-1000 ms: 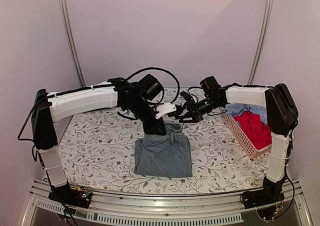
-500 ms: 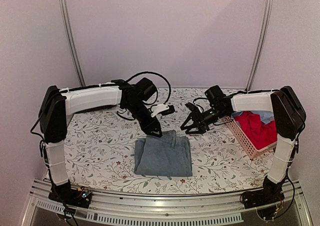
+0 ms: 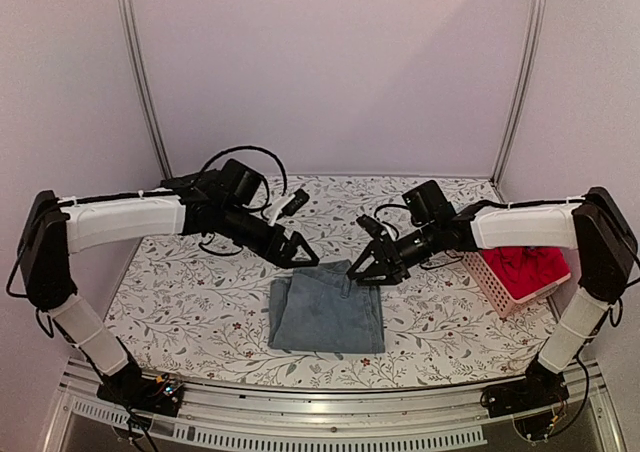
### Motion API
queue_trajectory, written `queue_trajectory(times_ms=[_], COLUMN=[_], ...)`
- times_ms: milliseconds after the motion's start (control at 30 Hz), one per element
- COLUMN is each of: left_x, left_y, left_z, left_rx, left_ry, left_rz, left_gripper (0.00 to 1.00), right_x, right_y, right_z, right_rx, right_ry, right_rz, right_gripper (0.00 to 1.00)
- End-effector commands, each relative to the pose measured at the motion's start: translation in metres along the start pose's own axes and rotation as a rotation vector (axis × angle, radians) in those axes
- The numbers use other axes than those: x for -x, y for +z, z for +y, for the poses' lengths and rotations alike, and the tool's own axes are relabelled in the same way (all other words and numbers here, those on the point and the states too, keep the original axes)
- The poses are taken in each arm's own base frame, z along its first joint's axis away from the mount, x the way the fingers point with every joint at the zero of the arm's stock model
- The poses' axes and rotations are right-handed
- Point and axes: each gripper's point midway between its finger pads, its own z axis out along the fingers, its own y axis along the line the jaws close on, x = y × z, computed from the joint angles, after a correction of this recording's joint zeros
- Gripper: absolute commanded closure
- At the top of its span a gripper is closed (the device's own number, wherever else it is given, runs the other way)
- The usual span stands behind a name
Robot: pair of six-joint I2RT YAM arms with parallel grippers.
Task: Fold and stack the mixed laundry pile
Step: Smooth out the square-folded skirt at the center of the board.
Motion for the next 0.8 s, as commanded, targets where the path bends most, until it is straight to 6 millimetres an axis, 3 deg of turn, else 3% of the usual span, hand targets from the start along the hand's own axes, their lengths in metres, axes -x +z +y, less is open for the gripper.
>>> queue_trajectory(times_ms=[0, 100, 233, 367, 467, 533, 667, 700, 767], left_x=[-0.032, -0.063, -0.098, -0.092, -0.064, -0.03, 0.032, 0.031, 0.027], left_y=[0.049, 0.064, 0.073, 0.078, 0.074, 0.054, -0.011, -0.024, -0.047], left_z=[0.001, 0.024, 0.075, 0.121, 0.151, 0.16, 0.14, 0.136, 0.13], left_rx=[-0.093, -0.069, 0.033, 0.104, 0.155, 0.183, 0.239, 0.24, 0.235], left_ry=[-0.196, -0.294, -0.427, -0.466, -0.452, -0.425, -0.33, -0.345, -0.391], left_rz=[0.051, 0.096, 0.161, 0.16, 0.128, 0.045, -0.165, -0.201, -0.273], left_gripper=[0.0, 0.0, 0.0, 0.0, 0.0, 0.0, 0.0, 0.0, 0.0], right_x=[-0.013, -0.023, -0.034, -0.021, 0.013, 0.034, 0.06, 0.064, 0.061], right_y=[0.035, 0.049, 0.061, 0.069, 0.06, 0.051, 0.031, 0.021, 0.009], right_z=[-0.023, -0.047, -0.08, -0.124, -0.139, -0.133, -0.089, -0.072, -0.06], right_rx=[0.028, 0.011, -0.03, -0.088, -0.111, -0.105, -0.095, -0.088, -0.107], right_ry=[0.075, 0.126, 0.182, 0.248, 0.263, 0.255, 0.135, 0.102, 0.098], right_rz=[0.049, 0.07, 0.104, 0.09, 0.028, 0.003, -0.033, -0.058, -0.088], right_gripper=[0.44, 0.44, 0.44, 0.45, 0.46, 0.46, 0.45, 0.44, 0.42])
